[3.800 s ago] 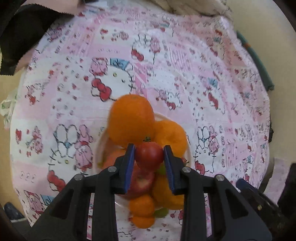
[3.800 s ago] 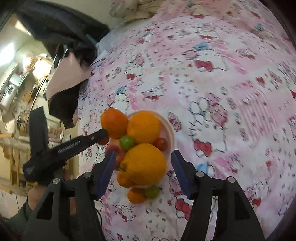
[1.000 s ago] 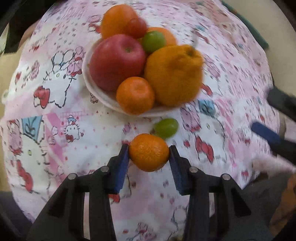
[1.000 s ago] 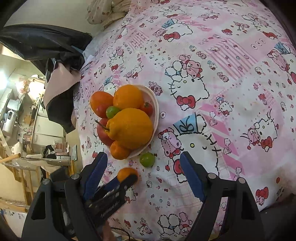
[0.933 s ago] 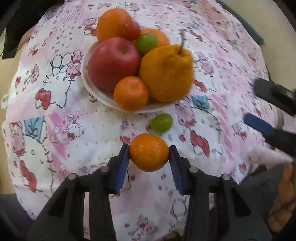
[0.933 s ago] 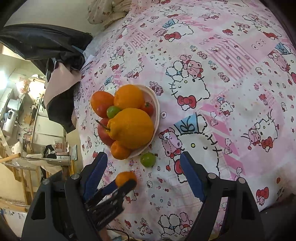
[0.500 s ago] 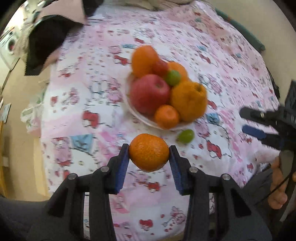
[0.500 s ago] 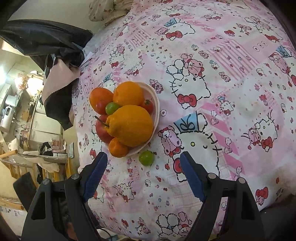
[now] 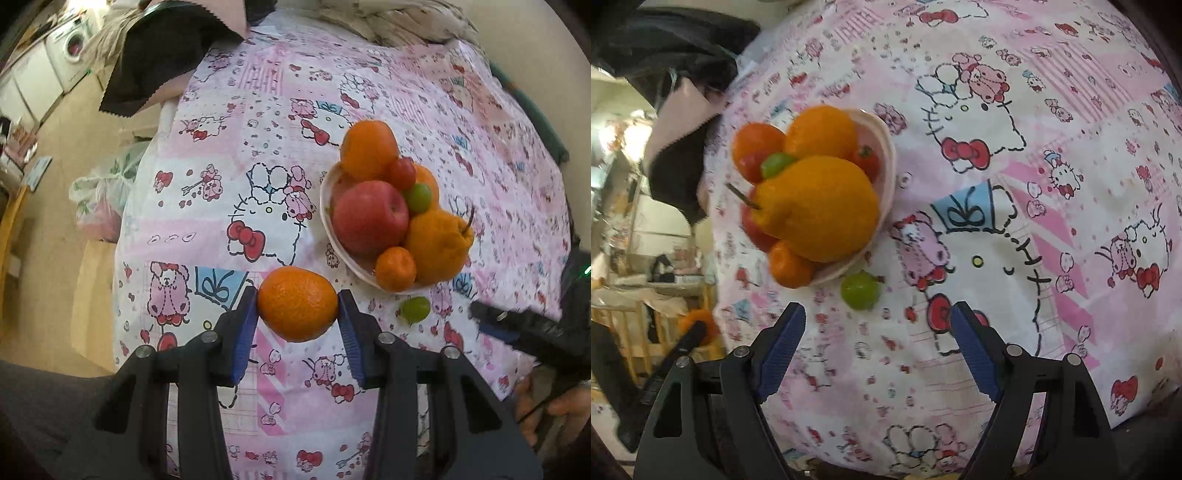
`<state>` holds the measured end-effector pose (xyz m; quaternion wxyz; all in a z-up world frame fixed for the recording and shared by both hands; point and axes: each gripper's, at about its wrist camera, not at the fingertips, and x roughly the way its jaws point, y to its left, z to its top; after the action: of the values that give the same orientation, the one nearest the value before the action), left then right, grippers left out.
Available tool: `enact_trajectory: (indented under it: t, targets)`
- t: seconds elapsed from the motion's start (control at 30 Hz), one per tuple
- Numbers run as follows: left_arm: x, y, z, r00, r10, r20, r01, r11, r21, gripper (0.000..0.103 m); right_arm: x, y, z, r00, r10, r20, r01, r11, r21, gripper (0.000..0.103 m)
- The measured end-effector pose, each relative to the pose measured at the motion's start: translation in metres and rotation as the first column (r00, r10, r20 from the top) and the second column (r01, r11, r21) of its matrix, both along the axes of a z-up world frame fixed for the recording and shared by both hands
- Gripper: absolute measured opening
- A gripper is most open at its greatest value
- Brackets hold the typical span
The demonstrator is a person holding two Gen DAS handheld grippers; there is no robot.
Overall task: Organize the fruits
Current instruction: 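Grasp the last green lime with the right gripper while the left gripper lifts the mandarin, then carry the mandarin with the left gripper onto the plate while the right gripper carries the lime there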
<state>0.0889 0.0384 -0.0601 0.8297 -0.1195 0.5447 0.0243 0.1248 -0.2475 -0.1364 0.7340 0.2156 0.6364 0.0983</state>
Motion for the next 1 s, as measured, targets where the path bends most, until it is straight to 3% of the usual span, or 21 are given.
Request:
enact_trajectory:
  t: [0.1, 0.17, 0.23, 0.4, 0.47, 0.7, 1.0]
  targets:
    - [-0.003, 0.006, 0.004, 0.999, 0.041, 0.006, -0.041, 0.999, -0.022, 0.039, 0.002, 0.015, -0.010, 0.997, 0.078, -0.018, -0.079, 0.993, -0.085, 0.081]
    - [-0.006, 0.005, 0.009, 0.999, 0.044, 0.026, -0.044, 0.999, -0.020, 0.039, 0.005, 0.026, -0.014, 0.991, 0.134, -0.020, -0.136, 0.984, -0.116, 0.071]
    - [-0.007, 0.001, 0.015, 0.998, 0.029, 0.049, -0.029, 1.000, -0.010, 0.039, 0.007, 0.038, -0.017, 0.983, 0.184, -0.011, -0.184, 0.972, -0.148, 0.070]
    - [-0.001, -0.004, 0.015, 0.999, 0.008, 0.040, -0.007, 1.000, -0.018, 0.039, 0.015, 0.059, -0.030, 0.971, 0.240, 0.010, -0.234, 0.955, -0.182, 0.065]
    - [0.000, -0.003, 0.012, 1.000, 0.009, 0.026, -0.009, 1.000, -0.023, 0.039, 0.018, 0.066, -0.038, 0.966, 0.257, 0.010, -0.249, 0.947, -0.204, 0.057]
    - [0.000, 0.002, 0.010, 0.999, 0.032, 0.005, -0.032, 0.998, -0.060, 0.039, 0.024, 0.076, -0.040, 0.958, 0.285, 0.039, -0.271, 0.940, -0.205, 0.036]
    - [0.001, 0.004, 0.003, 0.999, 0.045, -0.013, -0.045, 0.998, -0.047, 0.039, 0.013, 0.073, -0.026, 0.960, 0.275, 0.055, -0.265, 0.955, -0.136, 0.035]
